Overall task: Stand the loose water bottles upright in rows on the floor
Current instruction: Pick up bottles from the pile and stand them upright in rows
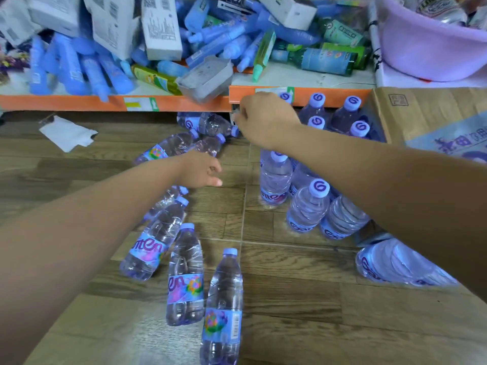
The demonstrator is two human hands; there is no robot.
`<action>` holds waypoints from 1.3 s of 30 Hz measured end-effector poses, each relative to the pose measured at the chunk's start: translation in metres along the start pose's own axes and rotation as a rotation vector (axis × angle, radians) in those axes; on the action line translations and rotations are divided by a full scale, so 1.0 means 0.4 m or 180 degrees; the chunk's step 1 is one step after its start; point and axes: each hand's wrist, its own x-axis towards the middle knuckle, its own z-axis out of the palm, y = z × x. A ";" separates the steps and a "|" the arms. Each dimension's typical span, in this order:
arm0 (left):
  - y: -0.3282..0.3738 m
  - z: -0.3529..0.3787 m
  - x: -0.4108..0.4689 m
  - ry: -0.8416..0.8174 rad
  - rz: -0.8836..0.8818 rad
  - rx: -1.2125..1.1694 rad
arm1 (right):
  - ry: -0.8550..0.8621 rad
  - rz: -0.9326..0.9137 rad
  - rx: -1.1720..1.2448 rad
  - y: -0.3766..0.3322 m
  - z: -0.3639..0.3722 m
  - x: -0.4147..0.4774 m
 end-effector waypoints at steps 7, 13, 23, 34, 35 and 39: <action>-0.075 0.140 -0.032 -0.0369 -0.0306 0.0507 | -0.1784 -0.0263 -0.0006 -0.140 0.209 -0.151; -0.126 0.240 0.012 -0.0628 -0.0006 0.0933 | -0.2876 -0.0099 -0.0115 -0.135 0.348 -0.246; -0.148 0.308 0.089 -0.1080 -0.0151 0.0719 | -0.3788 0.0554 0.0931 -0.111 0.440 -0.233; -0.071 0.253 0.091 -0.1316 -0.0249 -0.0291 | -0.3808 0.0250 0.1151 -0.064 0.371 -0.209; -0.060 0.243 0.085 -0.1336 -0.0287 -0.0360 | -0.3699 0.0249 0.1169 -0.064 0.350 -0.207; -0.024 0.196 0.042 -0.1325 -0.0235 -0.0422 | -0.3184 0.0010 0.0857 -0.061 0.255 -0.192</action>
